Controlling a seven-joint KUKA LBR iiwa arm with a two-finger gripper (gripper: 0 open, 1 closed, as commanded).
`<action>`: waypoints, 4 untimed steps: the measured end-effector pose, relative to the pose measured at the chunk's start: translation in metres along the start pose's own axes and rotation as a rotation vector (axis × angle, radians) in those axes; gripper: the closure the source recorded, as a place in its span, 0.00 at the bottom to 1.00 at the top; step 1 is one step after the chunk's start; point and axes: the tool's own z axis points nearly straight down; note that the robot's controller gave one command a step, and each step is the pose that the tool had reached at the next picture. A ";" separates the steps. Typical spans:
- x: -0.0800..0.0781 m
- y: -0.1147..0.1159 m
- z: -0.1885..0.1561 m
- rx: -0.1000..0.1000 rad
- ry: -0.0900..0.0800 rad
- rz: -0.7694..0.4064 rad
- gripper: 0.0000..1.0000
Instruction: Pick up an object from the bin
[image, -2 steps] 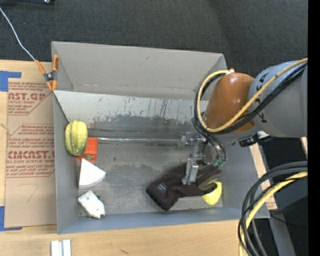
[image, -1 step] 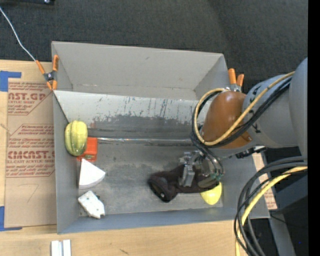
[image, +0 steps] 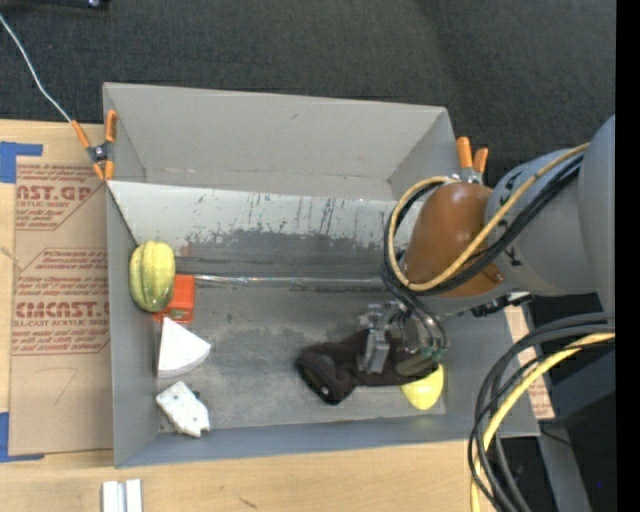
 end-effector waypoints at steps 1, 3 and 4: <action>0.000 0.000 0.000 0.000 0.000 0.000 1.00; 0.000 0.000 0.000 0.000 0.000 0.000 1.00; 0.000 0.000 0.000 0.000 0.000 0.000 1.00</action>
Offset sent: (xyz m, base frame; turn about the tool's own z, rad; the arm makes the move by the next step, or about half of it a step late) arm 0.0000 0.0000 0.0000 0.0000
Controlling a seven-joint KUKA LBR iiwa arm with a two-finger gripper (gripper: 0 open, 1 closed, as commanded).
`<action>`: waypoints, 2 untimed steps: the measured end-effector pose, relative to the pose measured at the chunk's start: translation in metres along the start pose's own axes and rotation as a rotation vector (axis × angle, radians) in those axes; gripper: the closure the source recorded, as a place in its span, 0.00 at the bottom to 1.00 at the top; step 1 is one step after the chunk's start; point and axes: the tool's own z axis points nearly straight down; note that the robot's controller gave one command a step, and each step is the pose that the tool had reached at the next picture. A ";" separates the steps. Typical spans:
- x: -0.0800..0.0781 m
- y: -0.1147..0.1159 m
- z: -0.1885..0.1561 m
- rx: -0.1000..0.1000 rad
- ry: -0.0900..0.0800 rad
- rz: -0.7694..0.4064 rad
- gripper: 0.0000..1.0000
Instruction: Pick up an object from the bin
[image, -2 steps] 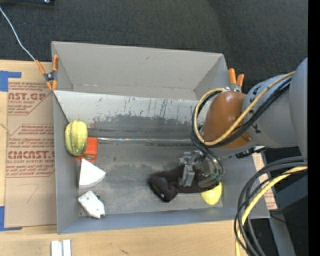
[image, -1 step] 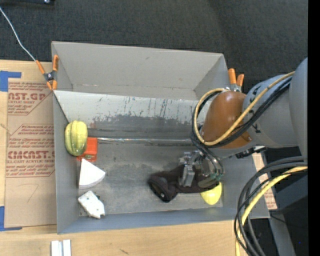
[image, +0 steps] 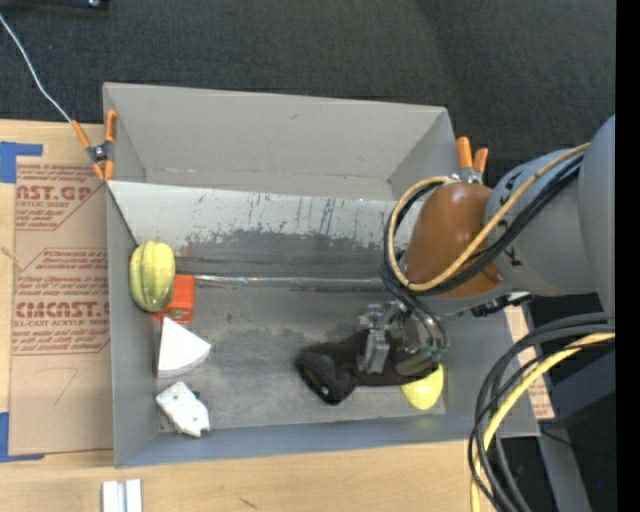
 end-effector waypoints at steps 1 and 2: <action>0.000 0.000 0.000 0.000 0.000 0.000 1.00; 0.000 0.000 0.000 0.000 0.000 0.000 1.00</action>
Offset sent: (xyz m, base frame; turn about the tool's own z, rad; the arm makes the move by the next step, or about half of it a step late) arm 0.0000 0.0000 0.0000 0.0000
